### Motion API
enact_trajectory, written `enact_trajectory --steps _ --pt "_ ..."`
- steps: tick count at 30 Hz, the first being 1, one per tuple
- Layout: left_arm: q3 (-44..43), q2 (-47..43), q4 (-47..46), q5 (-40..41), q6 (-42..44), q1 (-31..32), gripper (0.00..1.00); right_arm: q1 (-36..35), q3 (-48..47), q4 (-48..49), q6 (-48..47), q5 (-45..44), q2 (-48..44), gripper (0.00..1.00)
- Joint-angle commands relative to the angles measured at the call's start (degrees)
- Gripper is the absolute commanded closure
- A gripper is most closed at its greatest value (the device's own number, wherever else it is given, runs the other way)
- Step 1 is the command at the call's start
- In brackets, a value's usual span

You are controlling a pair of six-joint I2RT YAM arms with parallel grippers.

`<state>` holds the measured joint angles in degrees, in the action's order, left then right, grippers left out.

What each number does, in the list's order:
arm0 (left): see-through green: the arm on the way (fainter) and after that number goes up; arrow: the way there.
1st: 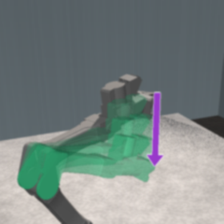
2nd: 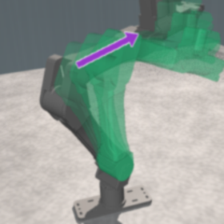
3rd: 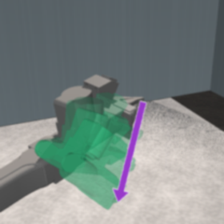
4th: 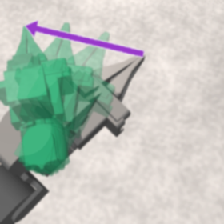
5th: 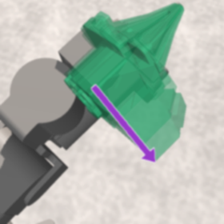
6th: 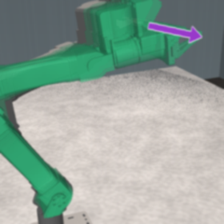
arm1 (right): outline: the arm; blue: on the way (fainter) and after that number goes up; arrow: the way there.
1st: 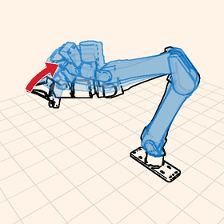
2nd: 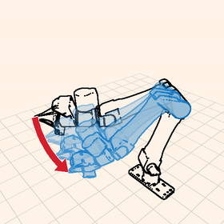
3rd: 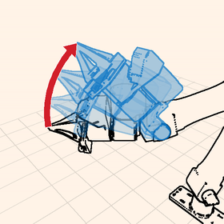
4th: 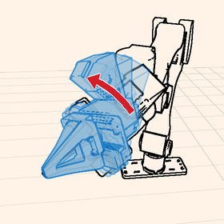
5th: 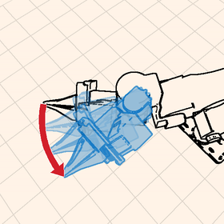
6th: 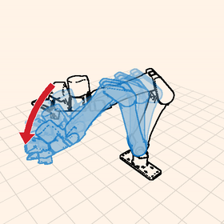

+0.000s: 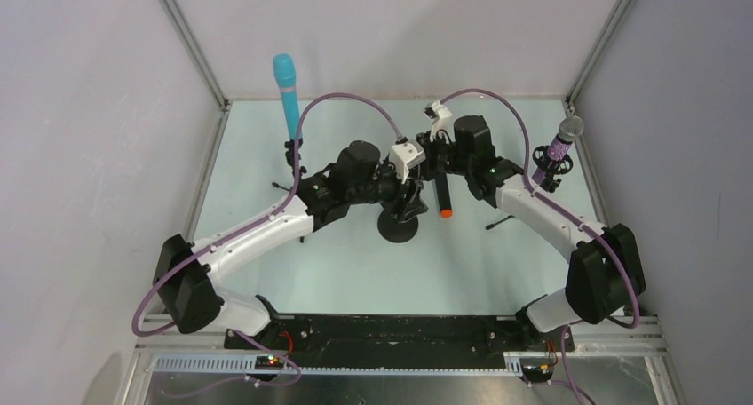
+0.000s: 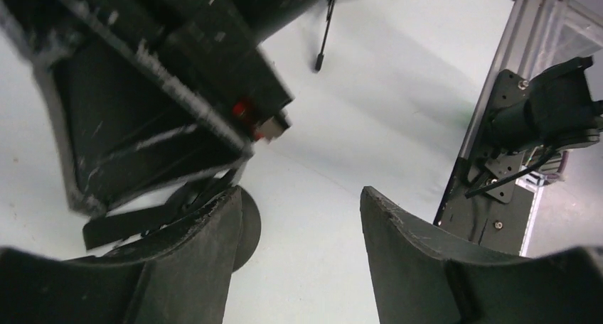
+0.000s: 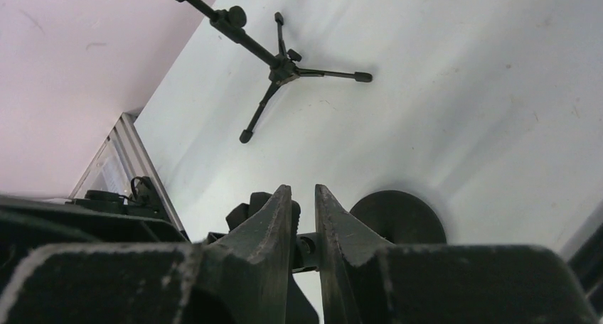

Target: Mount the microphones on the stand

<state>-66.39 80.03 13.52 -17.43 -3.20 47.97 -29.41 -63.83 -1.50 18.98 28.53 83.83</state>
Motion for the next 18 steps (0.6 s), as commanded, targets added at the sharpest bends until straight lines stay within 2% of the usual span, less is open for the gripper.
enact_trajectory --steps 1,11,18 --pt "-3.90 0.62 -4.02 -1.74 -0.51 1.15 0.33 -1.31 -3.77 -1.97 -1.41 2.91 1.17 0.77" --pt "-4.25 -0.76 -4.22 -0.16 1.70 1.67 0.31 -0.98 -4.72 -3.92 -2.88 1.55 1.31 0.74" --pt "-2.78 -6.55 -4.27 3.41 4.80 0.93 0.26 2.77 -4.72 -3.37 -2.41 2.02 -1.13 0.61"
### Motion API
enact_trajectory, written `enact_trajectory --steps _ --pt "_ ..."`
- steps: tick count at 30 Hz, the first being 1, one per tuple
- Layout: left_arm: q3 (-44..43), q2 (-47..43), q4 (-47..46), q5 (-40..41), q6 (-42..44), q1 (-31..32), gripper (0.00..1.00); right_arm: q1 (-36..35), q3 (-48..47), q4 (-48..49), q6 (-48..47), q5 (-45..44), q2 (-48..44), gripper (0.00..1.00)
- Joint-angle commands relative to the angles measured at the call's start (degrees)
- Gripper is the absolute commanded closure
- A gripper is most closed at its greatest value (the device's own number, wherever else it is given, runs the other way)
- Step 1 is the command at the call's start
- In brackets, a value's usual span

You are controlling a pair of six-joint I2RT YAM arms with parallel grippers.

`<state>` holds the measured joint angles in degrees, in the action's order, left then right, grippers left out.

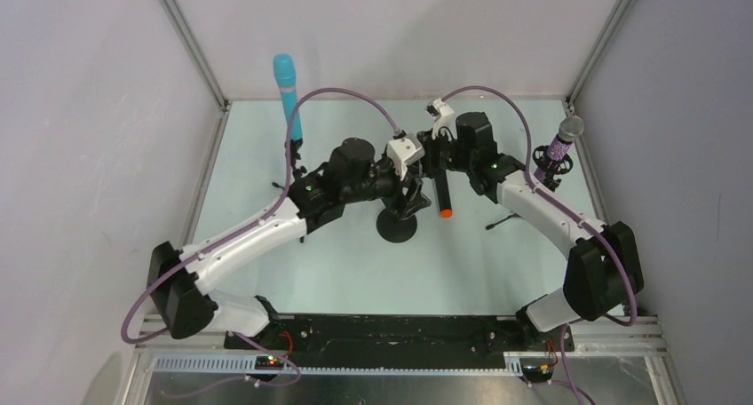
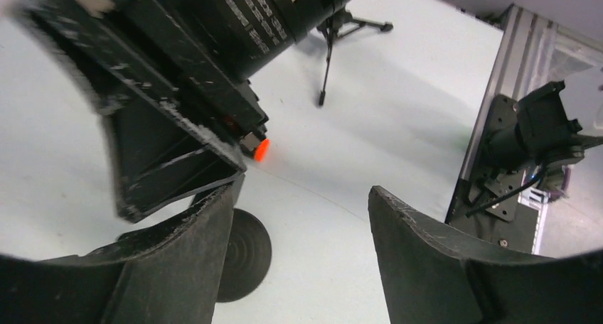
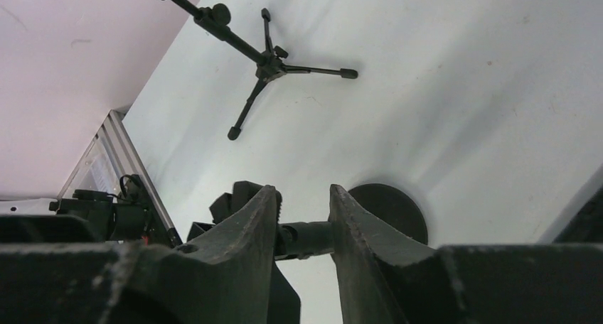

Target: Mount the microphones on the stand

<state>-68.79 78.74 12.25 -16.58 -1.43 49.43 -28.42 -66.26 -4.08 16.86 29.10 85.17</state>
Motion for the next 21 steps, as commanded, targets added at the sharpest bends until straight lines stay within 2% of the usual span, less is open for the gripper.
enact_trajectory --steps 1,8,15,21 --pt "-0.16 -6.10 -2.95 2.72 2.86 -1.02 0.25 2.74 -2.30 -0.70 0.02 1.87 -2.77 0.60" --pt "2.24 -8.47 -3.77 0.53 -3.35 -6.22 0.24 6.41 -2.26 -3.12 -0.15 2.42 -5.82 0.51" --pt "9.03 -8.43 -14.19 -8.56 -14.97 -14.43 0.28 7.31 -2.14 -9.76 -2.83 1.36 -7.04 0.50" --pt "9.66 -5.71 -16.73 -12.72 -19.37 -15.91 0.28 8.61 0.04 -13.21 -3.30 1.28 -7.40 0.50"
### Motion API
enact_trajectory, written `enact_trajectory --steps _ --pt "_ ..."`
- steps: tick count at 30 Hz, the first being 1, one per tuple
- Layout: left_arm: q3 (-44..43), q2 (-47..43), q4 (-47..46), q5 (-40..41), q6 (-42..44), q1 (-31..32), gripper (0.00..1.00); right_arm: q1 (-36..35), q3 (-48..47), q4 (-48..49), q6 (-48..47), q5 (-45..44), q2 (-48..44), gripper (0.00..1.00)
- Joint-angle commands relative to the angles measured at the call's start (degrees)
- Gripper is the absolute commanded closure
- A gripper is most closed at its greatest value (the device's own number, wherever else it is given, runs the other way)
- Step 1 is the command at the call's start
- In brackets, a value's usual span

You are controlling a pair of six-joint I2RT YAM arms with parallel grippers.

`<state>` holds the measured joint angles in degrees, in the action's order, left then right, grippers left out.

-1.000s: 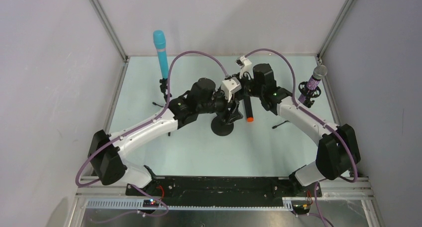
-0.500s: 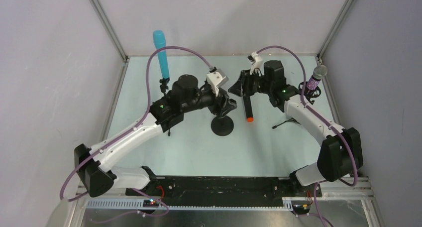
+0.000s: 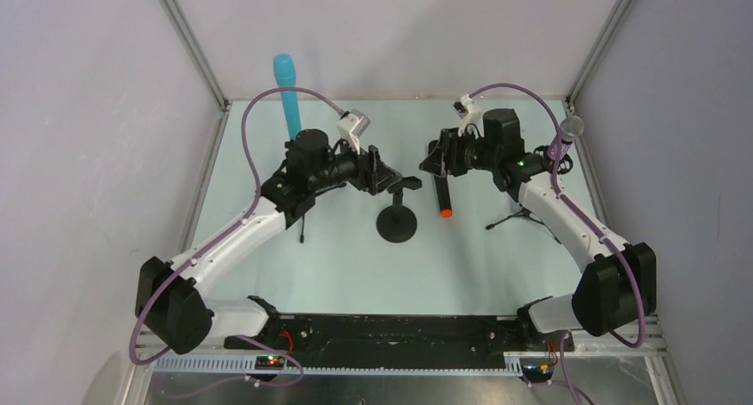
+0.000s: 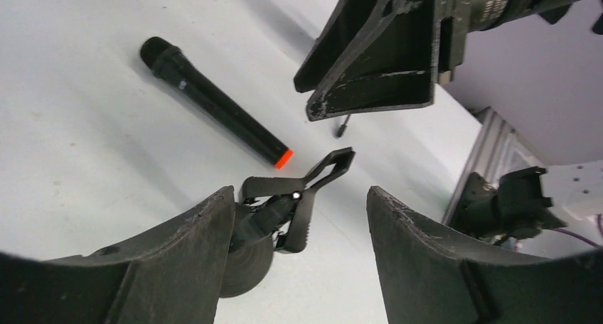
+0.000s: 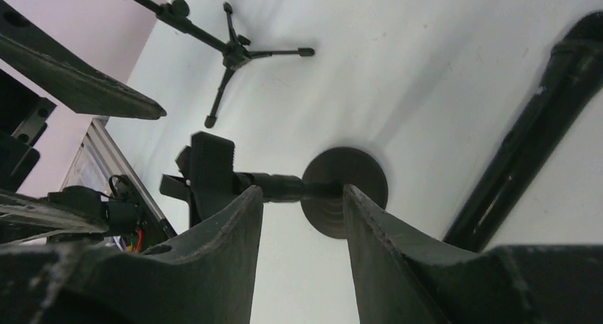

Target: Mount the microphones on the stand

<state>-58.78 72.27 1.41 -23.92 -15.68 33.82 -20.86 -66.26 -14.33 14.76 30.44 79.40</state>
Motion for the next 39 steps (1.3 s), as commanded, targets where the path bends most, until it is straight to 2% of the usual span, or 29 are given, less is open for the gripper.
enact_trajectory --steps 1,12,22,29,39 --pt "-0.31 1.51 -6.46 -6.34 -6.04 -0.28 0.27 1.20 0.36 -3.42 -1.16 -0.05 -1.81 0.50" --pt "0.62 4.32 -7.74 -7.44 -10.29 0.21 0.28 2.20 3.30 -5.01 -1.38 0.09 -3.02 0.50" --pt "4.05 0.77 -7.22 -0.95 -10.22 1.41 0.29 2.40 3.32 -4.49 -1.33 0.42 -2.67 0.50" --pt "5.37 -2.78 -6.04 5.83 -7.70 1.49 0.22 2.41 3.33 -4.89 -1.32 0.65 -2.67 0.49" --pt "5.25 -1.63 -4.05 3.32 -9.32 2.59 0.25 2.45 3.37 -5.15 -1.65 0.21 -2.42 0.49"
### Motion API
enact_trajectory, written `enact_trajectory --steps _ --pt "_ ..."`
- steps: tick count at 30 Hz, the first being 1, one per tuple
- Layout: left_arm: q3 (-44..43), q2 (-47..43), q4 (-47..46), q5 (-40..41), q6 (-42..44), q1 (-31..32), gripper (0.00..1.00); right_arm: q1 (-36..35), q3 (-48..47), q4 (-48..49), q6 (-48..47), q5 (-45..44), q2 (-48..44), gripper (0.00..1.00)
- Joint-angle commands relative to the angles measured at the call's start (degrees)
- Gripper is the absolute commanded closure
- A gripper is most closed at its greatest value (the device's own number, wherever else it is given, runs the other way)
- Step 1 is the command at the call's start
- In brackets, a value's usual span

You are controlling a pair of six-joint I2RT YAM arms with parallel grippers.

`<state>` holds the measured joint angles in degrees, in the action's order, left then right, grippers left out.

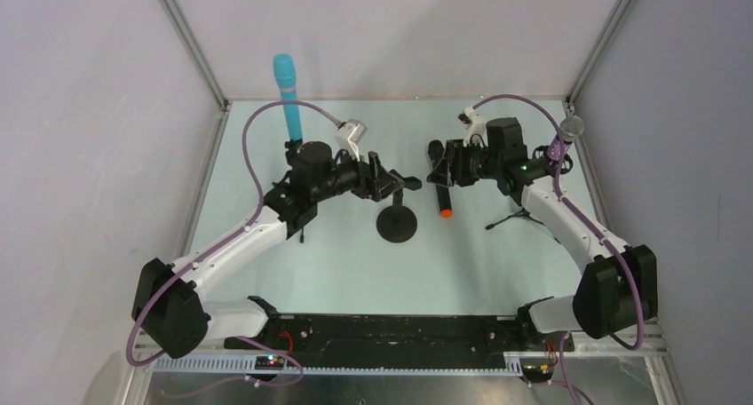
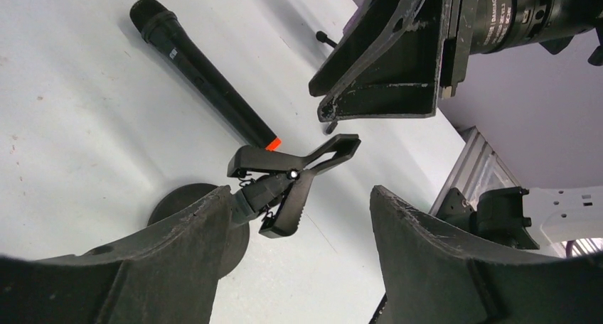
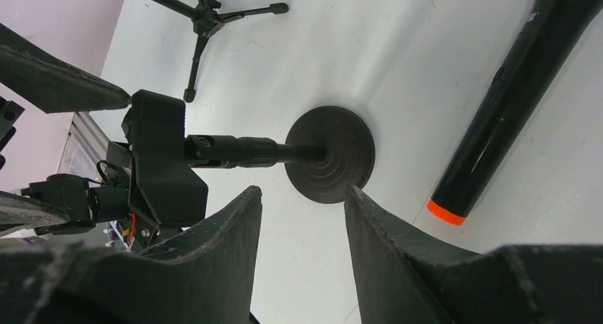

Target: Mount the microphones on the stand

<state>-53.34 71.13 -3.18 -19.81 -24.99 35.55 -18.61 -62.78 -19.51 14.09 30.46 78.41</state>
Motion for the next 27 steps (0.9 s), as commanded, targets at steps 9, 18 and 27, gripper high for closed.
enact_trajectory --steps 9,18,27 --pt "-0.72 -0.85 2.80 -2.59 0.14 2.51 0.30 0.40 -0.20 -0.61 -0.90 -1.37 -0.81 0.47" --pt "-0.60 -2.52 4.75 -0.27 0.72 3.00 0.31 1.03 -0.16 0.12 1.02 -4.98 1.79 0.45" --pt "-0.86 -6.16 9.85 8.12 6.48 3.02 0.21 0.89 -2.61 -1.52 0.14 -8.92 7.18 0.42"
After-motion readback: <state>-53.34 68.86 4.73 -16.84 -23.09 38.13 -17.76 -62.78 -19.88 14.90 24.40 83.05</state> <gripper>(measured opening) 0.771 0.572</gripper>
